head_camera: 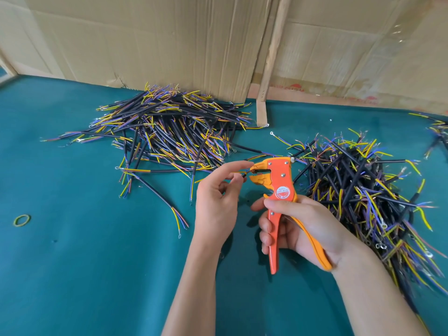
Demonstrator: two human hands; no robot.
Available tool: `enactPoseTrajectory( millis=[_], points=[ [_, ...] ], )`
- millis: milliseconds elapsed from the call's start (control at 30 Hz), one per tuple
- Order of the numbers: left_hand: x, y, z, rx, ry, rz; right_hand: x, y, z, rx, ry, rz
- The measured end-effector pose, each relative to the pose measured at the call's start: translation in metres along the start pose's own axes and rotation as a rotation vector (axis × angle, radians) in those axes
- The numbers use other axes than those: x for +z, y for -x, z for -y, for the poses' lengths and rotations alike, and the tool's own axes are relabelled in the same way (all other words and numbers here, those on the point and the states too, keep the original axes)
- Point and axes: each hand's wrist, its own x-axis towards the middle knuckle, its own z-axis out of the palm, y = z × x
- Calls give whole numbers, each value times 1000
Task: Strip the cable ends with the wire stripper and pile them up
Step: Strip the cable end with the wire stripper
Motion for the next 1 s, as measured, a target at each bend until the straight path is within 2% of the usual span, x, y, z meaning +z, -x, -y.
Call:
enactPoseTrajectory(
  millis=[400, 567, 733, 1000],
  points=[
    [4, 0, 0, -29, 115, -138, -2, 1, -1, -2, 14, 21],
    [5, 0, 3, -51, 42, -182, -3, 0, -1, -10, 12, 15],
    [5, 3, 0, 25, -82, -222, -5, 0, 0, -6, 12, 12],
    [3, 6, -5, 76, -95, -207, -10, 2, 2, 17, 21, 71]
  ],
)
